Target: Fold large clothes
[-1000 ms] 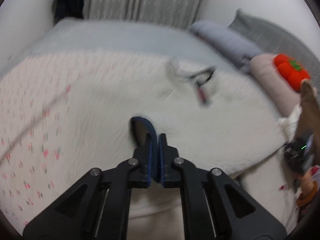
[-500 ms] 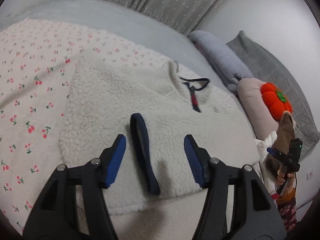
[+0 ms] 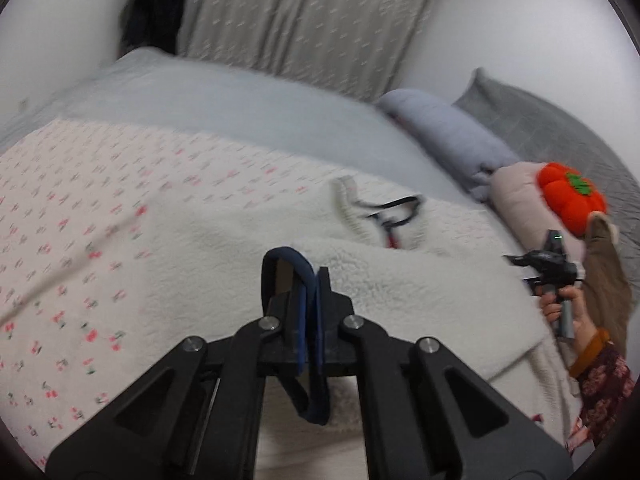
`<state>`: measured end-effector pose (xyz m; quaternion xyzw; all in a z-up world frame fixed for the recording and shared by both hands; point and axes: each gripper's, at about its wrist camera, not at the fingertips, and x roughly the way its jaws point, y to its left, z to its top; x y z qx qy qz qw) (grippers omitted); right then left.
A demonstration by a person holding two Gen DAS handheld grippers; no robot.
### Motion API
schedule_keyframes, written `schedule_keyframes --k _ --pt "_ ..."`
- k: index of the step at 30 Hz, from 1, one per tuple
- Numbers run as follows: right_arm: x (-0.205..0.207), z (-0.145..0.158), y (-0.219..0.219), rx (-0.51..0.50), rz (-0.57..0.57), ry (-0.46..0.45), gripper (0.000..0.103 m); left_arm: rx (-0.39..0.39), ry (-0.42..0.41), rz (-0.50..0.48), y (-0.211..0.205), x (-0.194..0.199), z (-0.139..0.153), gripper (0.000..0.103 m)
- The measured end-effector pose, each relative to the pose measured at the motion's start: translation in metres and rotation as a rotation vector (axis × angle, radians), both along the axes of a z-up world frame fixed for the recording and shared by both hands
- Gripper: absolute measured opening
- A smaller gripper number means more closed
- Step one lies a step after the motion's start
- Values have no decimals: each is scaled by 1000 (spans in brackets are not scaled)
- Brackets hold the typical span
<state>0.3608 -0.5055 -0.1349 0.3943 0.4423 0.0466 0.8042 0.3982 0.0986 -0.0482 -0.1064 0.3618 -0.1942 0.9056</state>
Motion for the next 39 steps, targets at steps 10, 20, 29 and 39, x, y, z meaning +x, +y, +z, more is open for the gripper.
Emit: schedule_keyframes --k 10,20,29,39 --pt "-11 31 17 -249 -32 -147 12 56 -25 16 1 -4 -30 5" --pt "-41 49 27 -456 -6 -106 28 233 3 41 -5 -5 -29 14" --pt "-109 76 105 -630 224 -193 28 193 6 -65 -27 -30 -27 26" --pt "-114 56 124 -729 258 -37 37 211 62 -20 -24 -56 -18 64"
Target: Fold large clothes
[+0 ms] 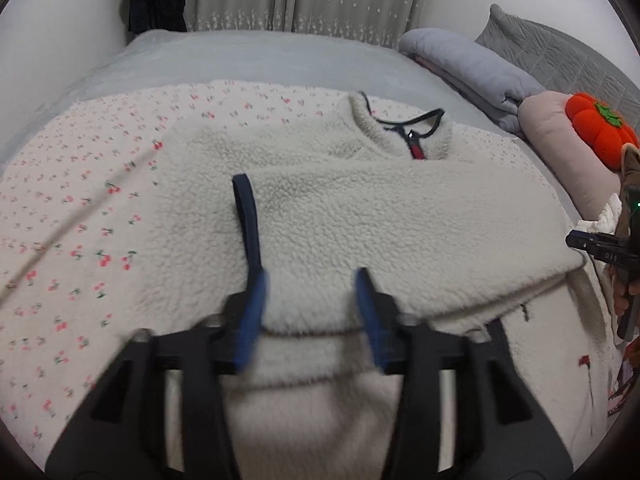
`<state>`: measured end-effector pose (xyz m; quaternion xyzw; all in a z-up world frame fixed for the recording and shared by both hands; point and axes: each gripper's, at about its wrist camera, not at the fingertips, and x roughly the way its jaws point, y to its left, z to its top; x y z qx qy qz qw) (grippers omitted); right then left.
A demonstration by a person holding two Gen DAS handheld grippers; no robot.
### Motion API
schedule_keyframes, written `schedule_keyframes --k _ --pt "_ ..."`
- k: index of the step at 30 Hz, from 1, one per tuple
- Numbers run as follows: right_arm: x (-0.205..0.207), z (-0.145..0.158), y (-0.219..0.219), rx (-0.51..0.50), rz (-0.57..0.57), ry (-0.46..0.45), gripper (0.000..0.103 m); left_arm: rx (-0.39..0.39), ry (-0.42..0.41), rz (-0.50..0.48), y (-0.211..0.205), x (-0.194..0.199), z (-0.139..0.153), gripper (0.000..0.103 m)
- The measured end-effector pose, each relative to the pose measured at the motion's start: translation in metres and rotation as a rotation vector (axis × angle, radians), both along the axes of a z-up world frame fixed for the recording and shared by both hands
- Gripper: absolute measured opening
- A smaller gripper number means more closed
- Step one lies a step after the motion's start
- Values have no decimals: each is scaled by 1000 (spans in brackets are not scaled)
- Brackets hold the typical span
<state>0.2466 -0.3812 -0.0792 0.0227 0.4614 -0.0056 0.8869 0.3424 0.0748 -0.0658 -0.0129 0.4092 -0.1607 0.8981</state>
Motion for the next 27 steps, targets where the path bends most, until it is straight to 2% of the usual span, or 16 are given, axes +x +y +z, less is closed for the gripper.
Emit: schedule_keyframes --k 1,2,4,8,11,14,19,27 --pt "-10 11 2 0 4 -14 48 6 -9 6 4 -9 8 77" --pt "-18 20 4 -4 4 -24 62 11 -9 9 8 -19 14 80" --pt "-42 36 9 -9 19 -50 69 17 8 7 19 -36 22 81" --pt "-87 48 19 -5 26 -41 73 19 74 33 44 -71 28 85" --pt "-122 49 26 -9 27 -34 79 21 95 43 64 -101 27 87" --pt "-155 45 32 -2 26 -26 79 22 111 55 84 -126 22 92" --pt "-204 35 44 -21 34 -4 80 -14 157 120 127 -161 9 93" --pt "-243 26 61 -6 33 12 80 -60 229 163 162 -203 -21 93"
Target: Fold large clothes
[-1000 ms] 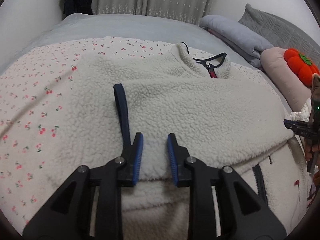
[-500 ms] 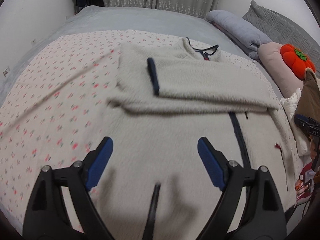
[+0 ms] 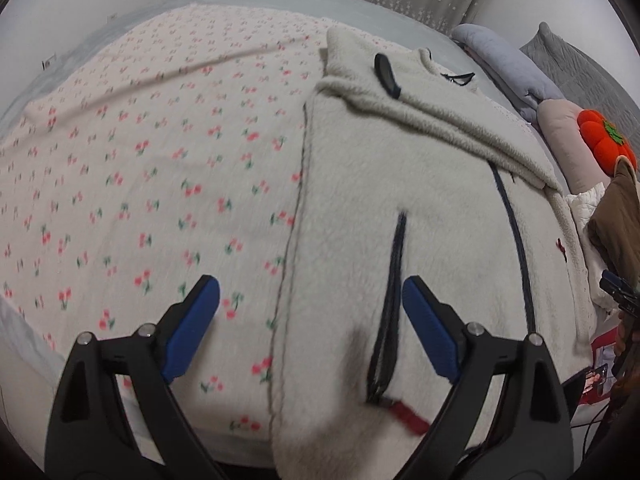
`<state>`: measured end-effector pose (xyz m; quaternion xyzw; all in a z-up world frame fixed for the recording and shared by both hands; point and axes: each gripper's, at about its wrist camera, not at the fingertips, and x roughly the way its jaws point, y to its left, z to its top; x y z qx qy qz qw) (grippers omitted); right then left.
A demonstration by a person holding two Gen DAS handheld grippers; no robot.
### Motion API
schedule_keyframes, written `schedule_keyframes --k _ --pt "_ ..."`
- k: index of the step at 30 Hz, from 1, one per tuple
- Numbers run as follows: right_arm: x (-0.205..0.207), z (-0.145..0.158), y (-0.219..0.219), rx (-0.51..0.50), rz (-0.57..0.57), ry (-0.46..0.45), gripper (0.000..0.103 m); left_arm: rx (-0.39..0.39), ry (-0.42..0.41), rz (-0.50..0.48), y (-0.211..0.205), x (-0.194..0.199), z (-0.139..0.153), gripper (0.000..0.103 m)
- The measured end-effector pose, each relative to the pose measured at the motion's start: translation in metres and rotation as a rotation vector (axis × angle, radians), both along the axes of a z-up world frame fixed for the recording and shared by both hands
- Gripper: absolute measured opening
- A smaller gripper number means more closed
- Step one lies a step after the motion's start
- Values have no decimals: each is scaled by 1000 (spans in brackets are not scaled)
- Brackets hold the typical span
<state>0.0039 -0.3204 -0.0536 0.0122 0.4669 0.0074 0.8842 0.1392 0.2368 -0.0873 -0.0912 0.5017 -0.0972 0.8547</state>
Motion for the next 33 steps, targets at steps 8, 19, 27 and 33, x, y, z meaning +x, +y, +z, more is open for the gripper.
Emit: schedule_keyframes --k 8,19,27,33 --pt "-20 -18 9 10 -16 19 80 -87 64 -68 11 -43 -20 92" --pt "-4 -11 164 137 382 -49 73 -65 -30 -186 -3 -82 -13 43" --pt "11 -42 345 233 800 69 41 -91 -19 -186 10 -92 -19 43" --pt "24 -64 390 218 844 147 28 -130 -57 -203 17 -97 -12 42"
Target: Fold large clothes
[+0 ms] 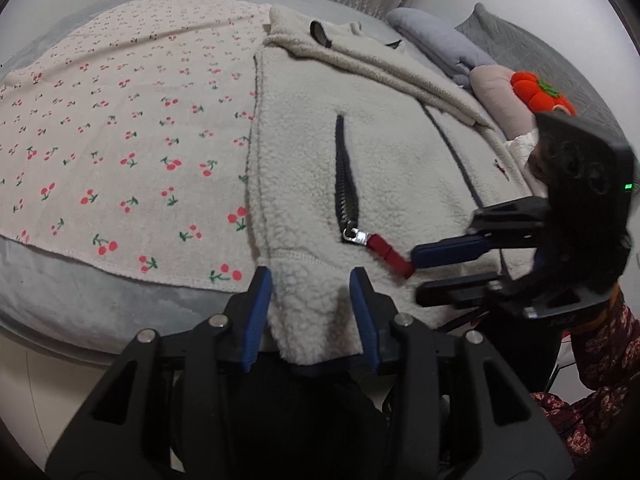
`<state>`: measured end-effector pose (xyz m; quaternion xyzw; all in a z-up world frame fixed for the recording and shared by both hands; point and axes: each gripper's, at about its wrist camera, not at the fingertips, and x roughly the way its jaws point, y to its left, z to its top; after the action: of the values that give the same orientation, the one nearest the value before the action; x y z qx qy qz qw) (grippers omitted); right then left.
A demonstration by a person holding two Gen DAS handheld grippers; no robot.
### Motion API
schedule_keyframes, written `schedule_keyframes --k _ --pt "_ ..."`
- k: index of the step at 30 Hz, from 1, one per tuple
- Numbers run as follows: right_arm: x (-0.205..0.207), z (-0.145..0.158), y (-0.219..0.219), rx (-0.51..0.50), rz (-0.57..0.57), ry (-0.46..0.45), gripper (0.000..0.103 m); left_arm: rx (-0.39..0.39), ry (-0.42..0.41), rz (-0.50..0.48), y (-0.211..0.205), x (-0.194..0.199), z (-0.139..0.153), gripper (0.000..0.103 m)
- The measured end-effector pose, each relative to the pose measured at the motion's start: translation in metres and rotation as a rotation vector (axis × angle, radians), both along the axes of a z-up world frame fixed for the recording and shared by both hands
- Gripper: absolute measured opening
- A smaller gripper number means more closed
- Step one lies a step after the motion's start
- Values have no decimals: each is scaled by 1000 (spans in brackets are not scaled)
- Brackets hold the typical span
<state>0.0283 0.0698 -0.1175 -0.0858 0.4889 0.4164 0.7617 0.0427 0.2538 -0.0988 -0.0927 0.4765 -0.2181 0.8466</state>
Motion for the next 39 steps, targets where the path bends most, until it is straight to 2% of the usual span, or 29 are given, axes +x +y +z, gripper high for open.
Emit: schedule_keyframes --k 6,7,8,11,15,18,22,26,28,30,33,35,37,39 --pt "14 -15 7 -49 -18 34 27 -37 -30 -63 -8 4 2 38" --pt "14 -15 9 -53 -19 28 22 -29 -27 -71 -10 6 0 35" --pt "15 -16 13 -65 -23 14 8 -19 -21 -75 -11 7 -3 32" --pt "21 -16 13 -39 -54 34 3 0 2 -81 -13 9 -11 29" --pt "35 -5 7 29 -157 33 1 11 11 -105 -13 5 -18 29" --pt "51 0 5 28 -232 21 1 29 8 -122 -16 2 -22 29" --pt "69 -3 12 -26 -283 -6 0 38 3 -135 -17 0 -25 29" --pt "91 -3 3 -46 -354 -23 0 43 9 -145 -18 1 -25 28" --pt "103 3 -10 -28 -357 -2 0 45 10 -150 -18 1 -25 29" --pt "103 10 -19 37 -321 41 2 21 15 -139 -14 2 -23 29" --pt "91 19 -29 65 -279 37 8 -14 0 -120 -9 2 -16 29" --pt "82 16 -28 68 -234 39 24 -42 -32 -120 -9 1 -7 29" --pt "72 10 -20 60 -186 30 32 -71 -69 -133 -12 -1 1 29" --pt "64 2 -14 55 -152 24 34 -84 -89 -162 -18 -1 6 29"
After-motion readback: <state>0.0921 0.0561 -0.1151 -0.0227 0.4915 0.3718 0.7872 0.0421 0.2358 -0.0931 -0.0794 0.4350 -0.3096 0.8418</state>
